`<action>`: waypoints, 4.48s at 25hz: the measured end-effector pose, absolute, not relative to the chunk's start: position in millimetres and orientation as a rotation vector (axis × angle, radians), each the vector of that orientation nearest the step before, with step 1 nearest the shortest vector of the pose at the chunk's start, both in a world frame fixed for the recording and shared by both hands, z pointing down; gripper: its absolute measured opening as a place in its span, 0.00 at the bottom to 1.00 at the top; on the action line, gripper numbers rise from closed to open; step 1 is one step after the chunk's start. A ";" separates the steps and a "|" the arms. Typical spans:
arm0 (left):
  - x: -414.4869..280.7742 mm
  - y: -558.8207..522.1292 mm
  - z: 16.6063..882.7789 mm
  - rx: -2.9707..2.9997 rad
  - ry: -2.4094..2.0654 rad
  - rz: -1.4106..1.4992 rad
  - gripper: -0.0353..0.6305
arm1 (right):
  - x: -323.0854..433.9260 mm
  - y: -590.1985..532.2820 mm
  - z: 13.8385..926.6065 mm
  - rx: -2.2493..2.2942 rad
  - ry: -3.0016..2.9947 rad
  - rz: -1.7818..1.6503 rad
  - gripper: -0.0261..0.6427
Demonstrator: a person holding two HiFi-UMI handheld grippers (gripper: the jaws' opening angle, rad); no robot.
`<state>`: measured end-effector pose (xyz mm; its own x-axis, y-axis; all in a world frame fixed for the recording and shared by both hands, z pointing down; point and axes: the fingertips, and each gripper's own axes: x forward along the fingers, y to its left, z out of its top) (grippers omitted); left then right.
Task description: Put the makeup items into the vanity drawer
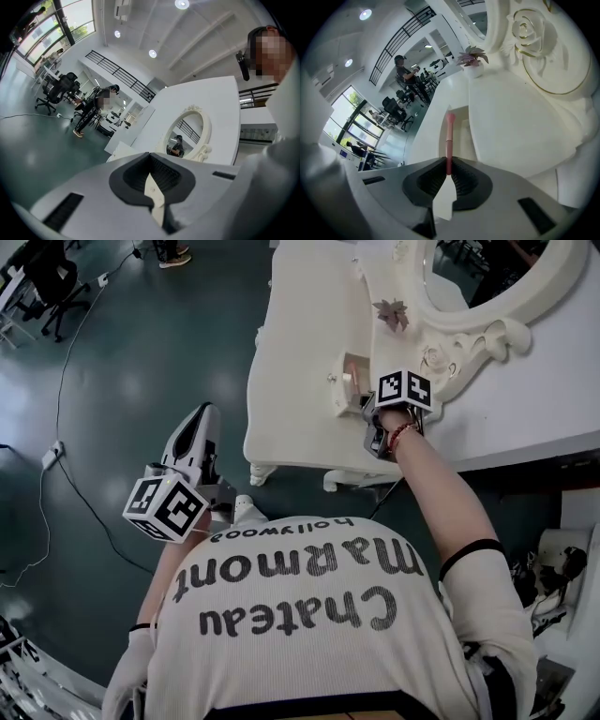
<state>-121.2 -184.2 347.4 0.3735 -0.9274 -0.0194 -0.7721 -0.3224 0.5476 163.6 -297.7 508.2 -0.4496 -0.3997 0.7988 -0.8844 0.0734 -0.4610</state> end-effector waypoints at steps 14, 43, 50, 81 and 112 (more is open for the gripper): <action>-164.2 -253.7 342.5 2.245 -1.278 -0.427 0.07 | 142.3 -311.6 509.7 1.250 -1.705 1.392 0.11; -208.7 -335.4 375.1 2.190 -1.088 -0.418 0.07 | 147.9 -343.7 526.6 1.182 -1.355 1.076 0.11; -214.6 -346.2 380.2 2.183 -1.083 -0.410 0.07 | 144.8 -344.1 536.3 1.160 -1.323 1.099 0.11; -227.3 -345.4 380.0 2.195 -1.082 -0.410 0.06 | 149.6 -345.0 536.5 1.247 -1.351 1.056 0.15; -102.7 -287.4 366.8 2.461 -0.833 -0.156 0.06 | 111.4 -238.5 352.8 2.017 -2.423 0.916 0.10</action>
<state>-102.7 -287.4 366.8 0.8032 -0.5928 0.0588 -0.5313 -0.6683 0.5207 111.4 -238.5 352.8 -0.2388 -0.9418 0.2367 -0.8629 0.0940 -0.4965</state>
